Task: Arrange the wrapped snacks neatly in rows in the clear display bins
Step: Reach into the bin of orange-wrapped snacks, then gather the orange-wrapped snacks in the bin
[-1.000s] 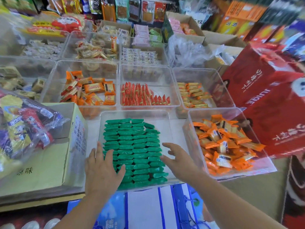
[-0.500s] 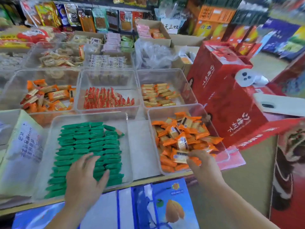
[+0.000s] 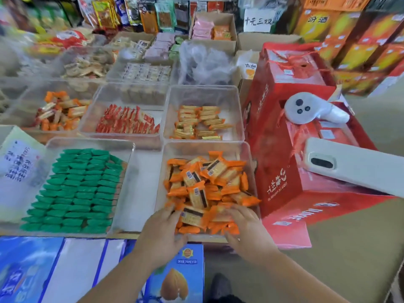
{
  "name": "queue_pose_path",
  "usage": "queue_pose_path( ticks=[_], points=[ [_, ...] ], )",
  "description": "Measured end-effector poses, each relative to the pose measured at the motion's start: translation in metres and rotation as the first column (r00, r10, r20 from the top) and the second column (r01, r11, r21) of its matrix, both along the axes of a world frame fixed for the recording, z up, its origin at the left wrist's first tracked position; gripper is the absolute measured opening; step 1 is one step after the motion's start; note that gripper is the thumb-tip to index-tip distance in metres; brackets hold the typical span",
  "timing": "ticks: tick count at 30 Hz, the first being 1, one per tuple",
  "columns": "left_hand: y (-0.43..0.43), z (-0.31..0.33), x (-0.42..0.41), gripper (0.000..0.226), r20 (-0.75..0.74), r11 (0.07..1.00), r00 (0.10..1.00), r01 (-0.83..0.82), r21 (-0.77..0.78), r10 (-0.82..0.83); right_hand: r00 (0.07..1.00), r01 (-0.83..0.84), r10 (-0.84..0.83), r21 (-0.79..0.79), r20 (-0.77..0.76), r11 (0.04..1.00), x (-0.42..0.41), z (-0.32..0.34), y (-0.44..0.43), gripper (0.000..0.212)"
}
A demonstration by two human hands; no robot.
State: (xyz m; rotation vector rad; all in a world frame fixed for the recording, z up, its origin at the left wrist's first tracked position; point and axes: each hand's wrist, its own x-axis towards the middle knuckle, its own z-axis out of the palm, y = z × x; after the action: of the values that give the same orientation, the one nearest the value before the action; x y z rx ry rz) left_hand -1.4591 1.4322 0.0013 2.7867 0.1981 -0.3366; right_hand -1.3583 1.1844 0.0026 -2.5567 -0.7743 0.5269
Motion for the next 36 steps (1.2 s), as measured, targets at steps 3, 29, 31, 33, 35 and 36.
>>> queue_pose_path(
  ticks=[3,29,31,33,35,36],
  points=[
    [-0.005,-0.008,-0.007,0.084,-0.113,0.992,0.993,0.039,0.116,-0.026,1.000,-0.006,0.006,-0.011,-0.023,1.000,0.008,-0.007,0.001,0.063],
    [-0.023,-0.003,0.061,0.075,-0.463,0.729,0.688,-0.674,-0.123,0.558,0.994,-0.087,0.087,0.003,-0.065,0.996,0.034,-0.028,0.018,0.061],
    [-0.024,-0.002,0.061,0.070,-0.481,0.710,0.679,-0.688,-0.153,0.555,0.993,-0.100,0.101,0.014,-0.069,0.995,0.034,-0.026,0.019,0.062],
    [-0.024,0.000,0.066,0.069,-0.494,0.689,0.672,-0.701,-0.185,0.551,0.990,-0.115,0.116,0.013,-0.074,0.993,0.033,-0.025,0.019,0.068],
    [-0.025,0.001,0.071,0.073,-0.507,0.676,0.662,-0.711,-0.193,0.552,0.990,-0.124,0.124,0.007,-0.070,0.992,0.033,-0.026,0.020,0.072],
    [-0.025,0.000,0.072,0.078,-0.513,0.672,0.658,-0.715,-0.194,0.552,0.990,-0.123,0.124,0.007,-0.064,0.992,0.033,-0.026,0.020,0.072]
  ],
)
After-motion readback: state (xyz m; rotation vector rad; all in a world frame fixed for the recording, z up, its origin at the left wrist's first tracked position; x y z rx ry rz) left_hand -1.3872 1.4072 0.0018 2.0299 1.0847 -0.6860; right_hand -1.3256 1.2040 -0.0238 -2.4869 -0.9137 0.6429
